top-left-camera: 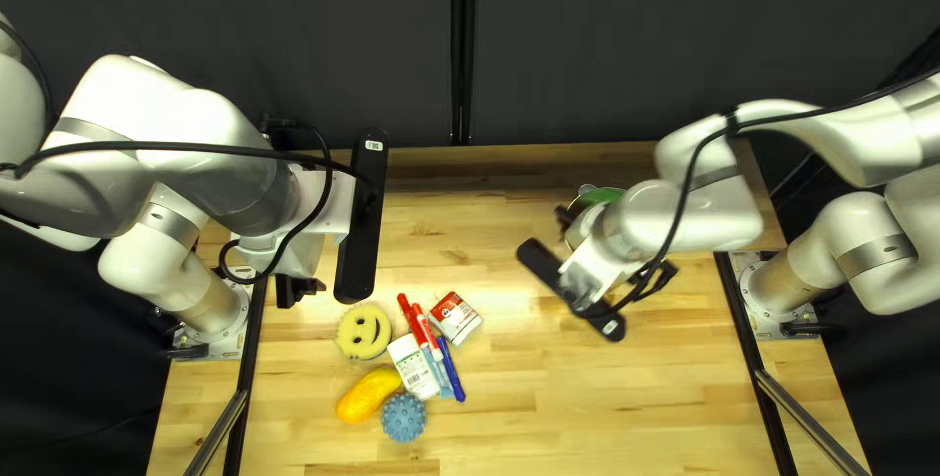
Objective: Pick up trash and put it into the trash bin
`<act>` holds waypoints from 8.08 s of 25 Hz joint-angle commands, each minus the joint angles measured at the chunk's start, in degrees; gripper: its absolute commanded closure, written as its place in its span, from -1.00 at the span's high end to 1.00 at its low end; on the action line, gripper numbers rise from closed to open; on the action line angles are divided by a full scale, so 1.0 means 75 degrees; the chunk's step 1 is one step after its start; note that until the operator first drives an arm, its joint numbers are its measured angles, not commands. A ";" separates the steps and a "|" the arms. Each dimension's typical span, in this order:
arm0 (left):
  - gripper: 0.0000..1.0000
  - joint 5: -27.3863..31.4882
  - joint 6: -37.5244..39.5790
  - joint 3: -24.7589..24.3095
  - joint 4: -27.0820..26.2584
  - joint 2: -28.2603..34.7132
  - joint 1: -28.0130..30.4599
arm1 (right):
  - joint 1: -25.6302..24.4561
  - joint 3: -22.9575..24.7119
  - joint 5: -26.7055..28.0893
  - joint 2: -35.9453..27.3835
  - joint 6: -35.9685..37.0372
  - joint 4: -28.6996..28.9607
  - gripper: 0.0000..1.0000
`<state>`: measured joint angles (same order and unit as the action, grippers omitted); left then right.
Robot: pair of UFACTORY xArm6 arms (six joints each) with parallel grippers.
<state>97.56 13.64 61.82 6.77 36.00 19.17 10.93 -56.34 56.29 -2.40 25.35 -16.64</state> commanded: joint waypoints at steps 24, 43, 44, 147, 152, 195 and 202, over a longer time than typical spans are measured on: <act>1.00 0.0184 0.0010 -0.0004 -0.0008 0.0157 -0.0060 | -0.0465 -0.1093 -0.1699 0.1979 -0.3462 0.0241 1.00; 1.00 0.0184 0.0010 -0.0004 -0.0008 0.0157 -0.0060 | -0.0548 -0.2705 -0.1157 0.3699 -1.2046 -0.0825 1.00; 1.00 0.0184 0.0010 -0.0004 -0.0008 0.0157 -0.0060 | -0.0515 -0.2717 -0.1176 0.3741 -1.2176 -0.0859 1.00; 1.00 0.0184 0.0010 -0.0004 -0.0008 0.0157 -0.0060 | 0.0672 -0.0767 0.0576 0.0675 -1.4139 -0.1361 1.00; 1.00 0.0184 0.0010 -0.0004 -0.0008 0.0157 -0.0060 | 0.0744 -0.0690 0.0173 0.1015 -1.4813 -0.1614 1.00; 1.00 0.0184 0.0010 -0.0004 -0.0008 0.0157 -0.0060 | 0.2341 0.1844 -0.1174 0.1220 -1.8550 -0.2550 1.00; 1.00 0.0184 0.0010 -0.0004 -0.0008 0.0157 -0.0060 | 0.2242 0.2160 -0.1404 0.1241 -1.9236 -0.2797 1.00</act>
<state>98.94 13.72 61.79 6.70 37.18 18.72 27.98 -40.49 46.25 6.70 -117.91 -37.08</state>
